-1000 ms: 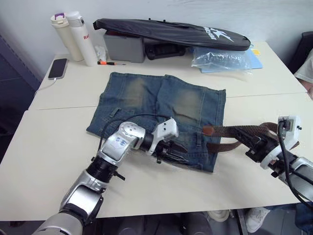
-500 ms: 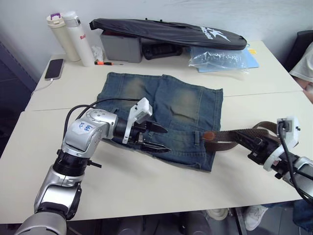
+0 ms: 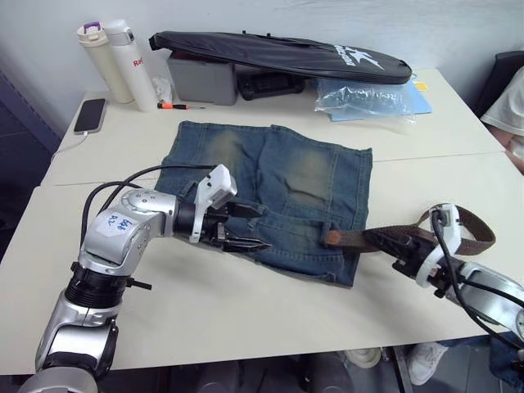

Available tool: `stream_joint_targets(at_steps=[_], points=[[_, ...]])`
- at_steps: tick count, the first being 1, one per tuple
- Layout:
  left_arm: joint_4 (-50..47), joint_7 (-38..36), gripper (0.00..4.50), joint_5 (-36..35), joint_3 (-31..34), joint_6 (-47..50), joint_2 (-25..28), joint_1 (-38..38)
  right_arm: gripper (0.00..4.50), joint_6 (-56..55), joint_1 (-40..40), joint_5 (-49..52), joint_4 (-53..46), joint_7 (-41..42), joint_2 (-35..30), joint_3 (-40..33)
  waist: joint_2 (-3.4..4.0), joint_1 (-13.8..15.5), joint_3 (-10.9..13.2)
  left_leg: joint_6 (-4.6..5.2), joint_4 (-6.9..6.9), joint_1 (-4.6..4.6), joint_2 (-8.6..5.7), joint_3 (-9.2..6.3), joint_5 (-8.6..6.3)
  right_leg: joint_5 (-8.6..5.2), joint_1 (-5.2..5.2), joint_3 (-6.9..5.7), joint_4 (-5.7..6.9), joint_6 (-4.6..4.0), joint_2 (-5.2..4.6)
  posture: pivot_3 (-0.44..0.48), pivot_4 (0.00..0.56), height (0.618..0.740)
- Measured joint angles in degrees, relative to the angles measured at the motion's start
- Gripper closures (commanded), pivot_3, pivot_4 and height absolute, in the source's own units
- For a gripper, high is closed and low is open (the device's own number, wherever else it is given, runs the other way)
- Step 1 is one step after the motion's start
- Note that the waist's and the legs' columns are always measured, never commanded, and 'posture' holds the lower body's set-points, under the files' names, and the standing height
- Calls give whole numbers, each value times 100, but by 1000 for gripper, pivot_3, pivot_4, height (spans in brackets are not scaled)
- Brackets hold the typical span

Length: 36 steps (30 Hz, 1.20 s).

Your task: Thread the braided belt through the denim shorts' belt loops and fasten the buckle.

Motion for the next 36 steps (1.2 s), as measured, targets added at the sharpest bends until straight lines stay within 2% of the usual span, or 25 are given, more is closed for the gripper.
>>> stream_joint_targets(at_steps=[6, 16, 19, 21, 25, 31, 36], points=[[-195, 198, 27, -89, 8, 5, 5, 91, 4500, -3, -783, -804, 461, 129, 525, 459, 1, -12, -1, -1, -1, 8, 2, 2, 1, 1, -3, 4, 12, 3, 3, 0, 150, 740], [-362, 443, 27, -205, 24, 51, 34, 240, 4500, -39, -1208, -2287, 470, 375, 1565, 1216, 2, -33, -2, -3, -5, 12, 4, 6, 2, 3, -4, 8, 34, 6, 6, 0, 150, 740], [-376, 463, 0, -208, -1, 47, 24, 239, 3294, -74, -1345, -2490, 538, 377, 1976, 1206, -1, -73, -4, -4, -7, 18, 6, 6, 2, 3, -4, 10, 37, 6, 8, 0, 150, 740], [-376, 466, 0, -208, -52, 35, -24, 234, 2326, -94, -1363, -2531, 533, 374, 2211, 1197, 0, -96, -4, -7, -8, 21, 9, 6, 4, 3, -4, 10, 38, 6, 10, 0, 150, 740], [-363, 468, 0, -207, -118, -31, -95, 191, 387, -93, -1085, -2406, 257, 293, 2273, 856, -4, -96, -6, -12, -9, 20, 9, 5, 6, 3, 0, 11, 40, 6, 9, 0, 150, 740], [-169, 459, 0, -199, -246, -153, -161, 154, 387, -40, -310, -1684, -71, 145, 2197, 52, -4, -12, -7, -10, -13, 16, 7, 8, 4, 3, -1, 11, 31, 6, 9, 0, 150, 740], [-47, 407, 0, -185, -381, -297, -224, 59, 387, -266, 14, -1110, -265, -116, 2323, -346, -5, -14, -6, -9, -13, 20, 7, 8, 4, 1, -1, 13, 17, 3, 9, 0, 150, 740]])
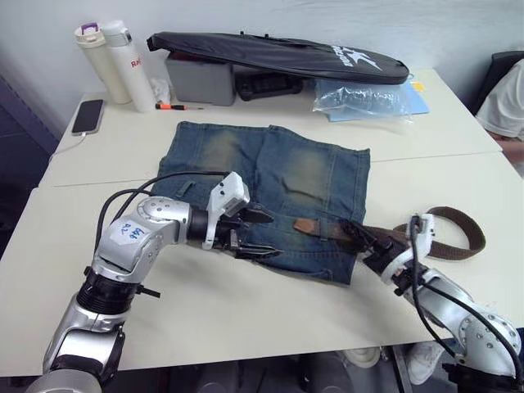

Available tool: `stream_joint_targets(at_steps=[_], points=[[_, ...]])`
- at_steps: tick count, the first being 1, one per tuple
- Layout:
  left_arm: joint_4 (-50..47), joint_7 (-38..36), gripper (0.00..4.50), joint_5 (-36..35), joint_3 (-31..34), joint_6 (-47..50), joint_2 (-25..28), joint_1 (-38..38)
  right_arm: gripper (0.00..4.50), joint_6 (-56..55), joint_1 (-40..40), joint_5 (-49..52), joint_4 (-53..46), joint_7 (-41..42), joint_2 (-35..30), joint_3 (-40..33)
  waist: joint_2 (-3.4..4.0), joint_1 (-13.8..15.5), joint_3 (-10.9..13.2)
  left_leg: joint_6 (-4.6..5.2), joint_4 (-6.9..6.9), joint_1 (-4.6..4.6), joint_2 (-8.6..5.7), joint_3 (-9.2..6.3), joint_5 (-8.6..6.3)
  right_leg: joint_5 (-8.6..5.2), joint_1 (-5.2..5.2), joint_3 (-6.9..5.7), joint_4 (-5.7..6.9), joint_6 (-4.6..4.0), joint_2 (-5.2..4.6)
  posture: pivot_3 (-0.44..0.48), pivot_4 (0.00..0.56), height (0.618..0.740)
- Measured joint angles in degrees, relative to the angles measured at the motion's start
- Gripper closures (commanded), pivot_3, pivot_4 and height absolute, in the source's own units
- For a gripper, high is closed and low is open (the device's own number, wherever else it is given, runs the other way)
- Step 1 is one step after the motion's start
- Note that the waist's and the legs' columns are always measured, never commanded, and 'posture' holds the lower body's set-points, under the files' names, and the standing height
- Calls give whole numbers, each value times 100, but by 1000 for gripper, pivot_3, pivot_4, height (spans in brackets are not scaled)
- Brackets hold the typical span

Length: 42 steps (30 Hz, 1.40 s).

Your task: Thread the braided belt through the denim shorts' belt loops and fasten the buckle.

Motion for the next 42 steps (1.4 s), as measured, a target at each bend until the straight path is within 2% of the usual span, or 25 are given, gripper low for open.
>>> stream_joint_targets(at_steps=[5, 8, 12, 14, 15, 24, 30, 31, 32, 33, 35, 37, 40, 42], points=[[122, -50, 0, 21, -60, -127, -14, -133, 387, -335, 39, 211, -1, -168, 198, -106, 1, -19, -1, 1, -1, 7, 1, 1, 1, -2, -2, 4, 8, -4, 1, 0, 150, 740], [165, -77, 0, 34, -83, -169, -14, -134, 1146, -421, 39, 212, 3, -244, 301, -76, 1, -14, -1, 1, -1, 7, 1, 1, 1, -2, -2, 4, 8, -4, 1, 0, 150, 740], [285, -83, 0, 52, -109, -204, -15, -163, 3019, -422, 39, 239, 5, -283, 377, 110, 1, -14, -1, 1, -4, 5, 1, 1, 1, -2, -5, 4, 11, -3, 1, 0, 150, 740], [292, -83, 0, 55, -109, -210, -15, -172, 4110, -410, 21, 240, 3, -317, 378, 241, 1, -16, -1, 1, -8, 5, 1, 1, 1, -2, -5, 4, 14, -3, 1, 0, 150, 740], [292, -83, 0, 58, -108, -210, -14, -172, 4462, -400, 1, 239, 2, -341, 378, 289, 1, -17, -1, 1, -9, 5, 1, 1, 1, -2, -5, 4, 14, -3, 1, 0, 150, 740], [273, -16, 0, 75, -105, -203, -21, -170, 4462, -203, -985, -280, 416, -518, 538, 1278, 1, -129, 0, 2, -13, 10, 2, 1, 2, -3, -8, 5, 21, -6, 1, 0, 150, 740], [180, 65, 0, 74, -103, -160, -17, -159, 4462, -99, -1196, -838, 717, -417, 618, 1396, -1, -149, -2, 0, -24, 10, 2, 3, 3, -1, -8, 6, 23, -2, 2, 0, 150, 740], [150, 75, 0, 75, -102, -154, -15, -143, 3628, -88, -1196, -871, 733, -407, 618, 1382, -2, -147, -2, 0, -23, 11, 2, 3, 3, -1, -8, 6, 23, -2, 2, 0, 150, 740], [102, 105, 0, 76, -102, -154, -15, -106, 3324, -51, -1180, -873, 772, -377, 618, 1328, -2, -140, -2, -3, -22, 11, 2, 3, 5, -1, -7, 7, 24, -1, 2, 0, 150, 740], [102, 121, 0, 77, -102, -154, -15, -102, 2829, -40, -1187, -870, 764, -367, 619, 1328, -2, -139, -2, -3, -22, 11, 2, 3, 5, -1, -7, 7, 24, -1, 2, 0, 150, 740], [107, 253, 0, 116, -101, -159, -120, -104, 2250, 2, -1189, -835, 738, -322, 617, 1280, -3, -137, -4, -5, -20, 13, 2, 3, 6, 0, -5, 7, 23, -1, 2, 0, 150, 740], [116, 395, 0, 192, -141, -162, -308, -104, 1384, 57, -1195, -804, 653, -297, 602, 1254, -8, -120, -5, -5, -18, 13, 2, 2, 6, 0, -3, 6, 17, -1, 2, 0, 150, 740], [135, 550, 0, 241, -244, -160, -511, -129, 18, 338, -1151, -724, 292, -241, 173, 1267, -8, -98, -6, -6, -12, 10, 0, 2, 7, 0, -2, 7, 18, 0, 1, 0, 150, 740], [152, 582, 0, 249, -258, -160, -535, -138, 18, 524, -1062, -572, 49, -254, -138, 1176, -9, -90, -6, -6, -15, 10, 0, 2, 6, 0, -2, 7, 17, 1, 1, 0, 150, 740]])
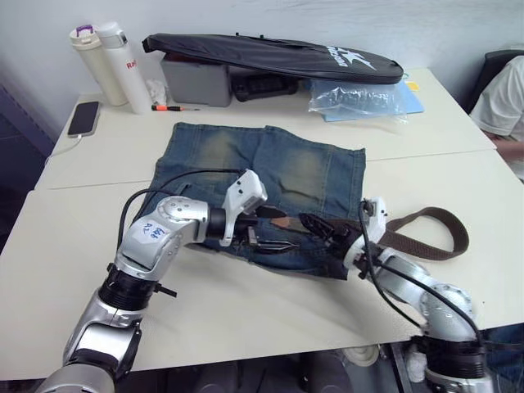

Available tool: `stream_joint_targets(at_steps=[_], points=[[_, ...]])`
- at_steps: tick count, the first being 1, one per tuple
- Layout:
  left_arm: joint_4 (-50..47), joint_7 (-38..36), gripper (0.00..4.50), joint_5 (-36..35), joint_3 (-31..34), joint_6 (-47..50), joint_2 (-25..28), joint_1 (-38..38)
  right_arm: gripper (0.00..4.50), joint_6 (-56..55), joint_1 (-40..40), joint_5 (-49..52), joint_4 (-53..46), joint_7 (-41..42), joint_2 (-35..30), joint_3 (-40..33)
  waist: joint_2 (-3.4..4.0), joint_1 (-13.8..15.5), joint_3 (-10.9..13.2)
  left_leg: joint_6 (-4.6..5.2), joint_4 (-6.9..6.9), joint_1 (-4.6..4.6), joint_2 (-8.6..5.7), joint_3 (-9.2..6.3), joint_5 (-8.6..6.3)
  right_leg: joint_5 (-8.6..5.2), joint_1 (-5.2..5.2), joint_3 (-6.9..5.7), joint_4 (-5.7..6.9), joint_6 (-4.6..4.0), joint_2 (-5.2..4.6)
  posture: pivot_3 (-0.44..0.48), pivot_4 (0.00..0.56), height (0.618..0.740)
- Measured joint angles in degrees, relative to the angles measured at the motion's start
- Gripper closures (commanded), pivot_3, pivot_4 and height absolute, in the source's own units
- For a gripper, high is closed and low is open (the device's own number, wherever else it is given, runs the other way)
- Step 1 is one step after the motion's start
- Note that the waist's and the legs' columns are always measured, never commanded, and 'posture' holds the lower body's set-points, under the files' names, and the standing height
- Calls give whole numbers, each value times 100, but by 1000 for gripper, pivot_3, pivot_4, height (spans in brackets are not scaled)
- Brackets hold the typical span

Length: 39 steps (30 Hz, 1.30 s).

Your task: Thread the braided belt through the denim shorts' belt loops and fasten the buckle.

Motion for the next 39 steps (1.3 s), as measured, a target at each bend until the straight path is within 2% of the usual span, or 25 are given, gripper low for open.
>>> stream_joint_targets(at_steps=[4, 10, 15, 20, 24, 26, 27, 28, 33, 39], points=[[179, 0, 0, 57, -9, -55, -1, -56, 18, 266, 379, 277, -188, -68, -587, -227, -1, 24, 0, 1, -7, -2, 0, 1, -1, 0, -1, -2, -3, 0, 1, 0, 150, 740], [227, -23, 0, 106, -23, -186, -70, -164, 18, 346, 799, 730, -316, -78, -907, -431, -5, 75, 0, 3, -3, -3, 0, 4, -2, 0, 0, -1, -28, 0, 0, 0, 150, 740], [296, -32, 0, 134, -31, -235, -134, -165, 18, 503, 1060, 1139, -511, -49, -1278, -306, -6, 95, 1, 3, -3, -2, 1, 3, -2, -2, -1, -3, -26, -4, 1, 0, 150, 740], [363, -58, 0, 160, -31, -252, -154, -165, 18, 709, 1143, 1327, -786, 314, -1808, -232, -9, 98, 3, 4, 2, -6, 1, 4, -2, -2, -1, -2, -31, -4, 0, 0, 150, 740], [364, -139, 0, 160, -5, -292, 2, -160, 18, 636, 785, 1373, -1285, 999, -2300, -425, -14, 90, 6, 4, 0, -5, 1, 4, -2, -2, -3, -3, -29, -3, 1, 0, 150, 740], [354, -237, 0, 154, 73, -299, 207, -130, 18, 567, 541, 912, -1546, 1360, -2615, -422, -13, 92, 6, 4, -1, -6, 1, 4, -2, -2, -6, -3, -28, -4, 2, 0, 150, 740], [336, -331, 0, 140, 171, -310, 354, -70, 18, 500, 387, 284, -1726, 1665, -2924, -239, -12, 91, 5, 4, -1, -6, 1, 4, -3, -3, -6, -4, -29, -5, 2, 0, 150, 740], [326, -428, 0, 121, 249, -321, 533, 3, 18, 406, 243, -493, -1924, 2048, -3319, 79, -9, 91, 4, 4, -3, -7, 1, 5, -3, -3, -8, -4, -31, -5, 2, 0, 150, 740], [261, -806, 0, 56, 380, -364, 987, 104, 18, 136, -310, -2306, -2312, 3182, -3850, 1313, -18, 114, 9, -8, -6, -17, 1, 1, 1, -3, -10, -9, -42, -3, 1, 0, 150, 740], [189, -981, 0, 19, 480, -395, 1215, 113, 18, 247, -363, -3218, -2163, 3877, -4397, 1570, -30, 110, 9, -25, -5, -27, -4, 4, 6, 0, -5, -11, -43, 0, -3, 0, 150, 740]])
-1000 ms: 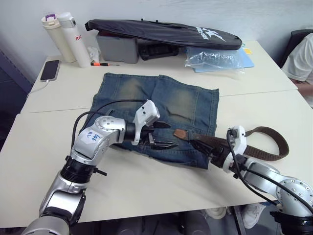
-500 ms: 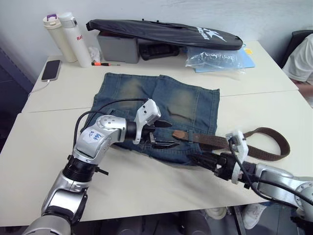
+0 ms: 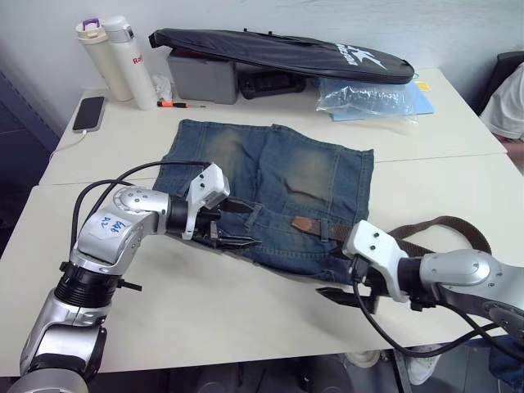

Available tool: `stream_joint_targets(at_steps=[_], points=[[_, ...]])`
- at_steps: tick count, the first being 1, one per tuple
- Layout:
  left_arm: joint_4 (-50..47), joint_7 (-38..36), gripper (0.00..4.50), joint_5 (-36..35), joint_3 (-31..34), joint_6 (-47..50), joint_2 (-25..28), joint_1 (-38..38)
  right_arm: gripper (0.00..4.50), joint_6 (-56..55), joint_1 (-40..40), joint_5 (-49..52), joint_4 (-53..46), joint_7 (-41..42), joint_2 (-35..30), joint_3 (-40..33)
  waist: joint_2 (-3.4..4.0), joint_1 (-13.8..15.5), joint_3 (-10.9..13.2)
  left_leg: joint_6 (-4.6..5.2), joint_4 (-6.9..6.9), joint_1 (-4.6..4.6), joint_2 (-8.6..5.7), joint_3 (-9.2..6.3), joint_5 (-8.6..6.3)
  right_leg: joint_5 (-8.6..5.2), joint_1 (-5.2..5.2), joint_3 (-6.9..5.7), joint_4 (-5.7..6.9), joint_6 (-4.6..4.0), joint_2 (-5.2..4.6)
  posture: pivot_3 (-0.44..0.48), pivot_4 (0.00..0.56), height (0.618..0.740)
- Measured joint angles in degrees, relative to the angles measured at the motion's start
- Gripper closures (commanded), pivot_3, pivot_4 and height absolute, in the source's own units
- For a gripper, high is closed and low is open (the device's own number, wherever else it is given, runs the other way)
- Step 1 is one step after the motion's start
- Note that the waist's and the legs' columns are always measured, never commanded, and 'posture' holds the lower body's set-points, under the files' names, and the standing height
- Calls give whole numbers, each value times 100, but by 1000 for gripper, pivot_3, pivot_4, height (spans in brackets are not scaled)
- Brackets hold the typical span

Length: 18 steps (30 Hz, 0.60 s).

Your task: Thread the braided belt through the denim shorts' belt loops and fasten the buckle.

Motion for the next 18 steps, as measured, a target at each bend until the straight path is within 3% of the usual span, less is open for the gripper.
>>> stream_joint_targets(at_steps=[10, 18], points=[[-55, -140, 0, -63, 15, -2, 172, 75, 18, -272, -922, -1529, 166, 506, 866, 1318, -2, -15, 3, -18, -1, 14, 10, -2, 10, -3, -4, -4, 6, -3, 4, 0, 150, 740], [-106, -217, 0, -69, 15, -1, 235, 131, 3781, -343, -1028, -2704, 754, 669, 971, 2033, 0, -17, 0, -17, -2, 14, 8, -2, 10, -1, -2, -3, 25, -2, 4, 0, 150, 740]])
